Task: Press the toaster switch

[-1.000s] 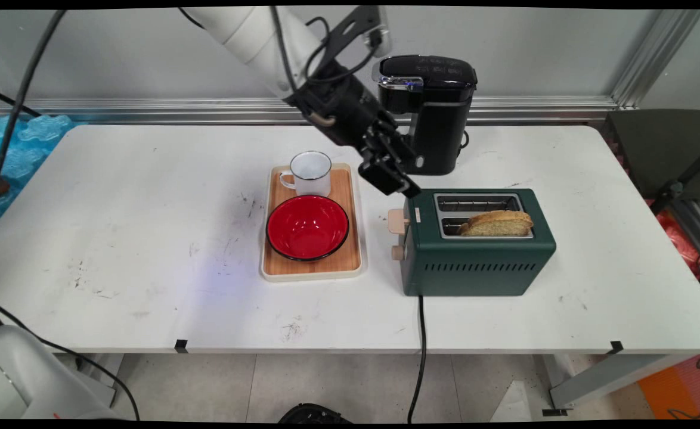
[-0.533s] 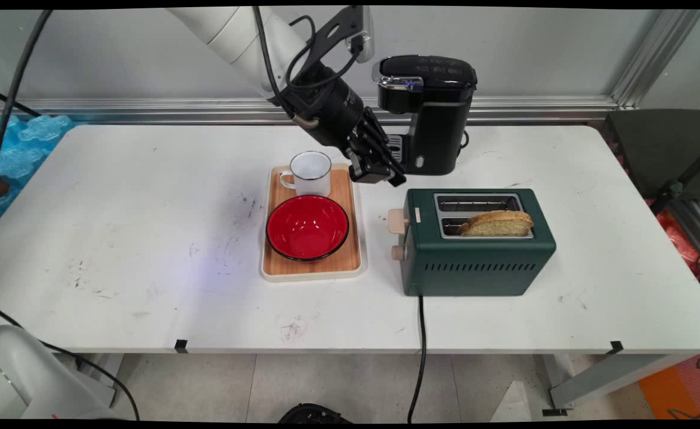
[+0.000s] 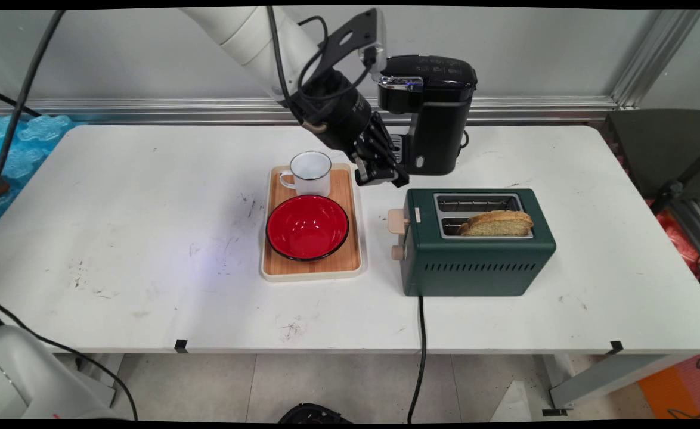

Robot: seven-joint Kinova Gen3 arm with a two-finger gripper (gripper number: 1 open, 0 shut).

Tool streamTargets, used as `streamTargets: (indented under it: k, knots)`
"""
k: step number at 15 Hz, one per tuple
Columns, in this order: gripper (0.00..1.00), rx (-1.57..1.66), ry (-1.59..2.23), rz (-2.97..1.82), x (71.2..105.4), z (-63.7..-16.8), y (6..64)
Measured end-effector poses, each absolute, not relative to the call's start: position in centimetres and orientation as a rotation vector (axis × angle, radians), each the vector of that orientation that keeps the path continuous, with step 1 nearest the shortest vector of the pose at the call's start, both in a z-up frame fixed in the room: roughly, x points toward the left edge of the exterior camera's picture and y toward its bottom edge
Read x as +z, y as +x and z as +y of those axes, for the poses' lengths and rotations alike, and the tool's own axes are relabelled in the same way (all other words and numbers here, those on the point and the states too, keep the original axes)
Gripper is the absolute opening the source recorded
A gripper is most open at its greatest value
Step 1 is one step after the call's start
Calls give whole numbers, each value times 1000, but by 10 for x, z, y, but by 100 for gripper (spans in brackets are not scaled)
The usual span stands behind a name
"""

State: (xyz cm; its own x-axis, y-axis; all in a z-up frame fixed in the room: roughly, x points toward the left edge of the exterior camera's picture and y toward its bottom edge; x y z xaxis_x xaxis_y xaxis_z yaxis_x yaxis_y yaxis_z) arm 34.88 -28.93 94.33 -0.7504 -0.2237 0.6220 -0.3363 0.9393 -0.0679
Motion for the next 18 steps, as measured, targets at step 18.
streamTargets:
  k: [18]
  knots:
    - [0,188,453,-2497,898,-291,334]
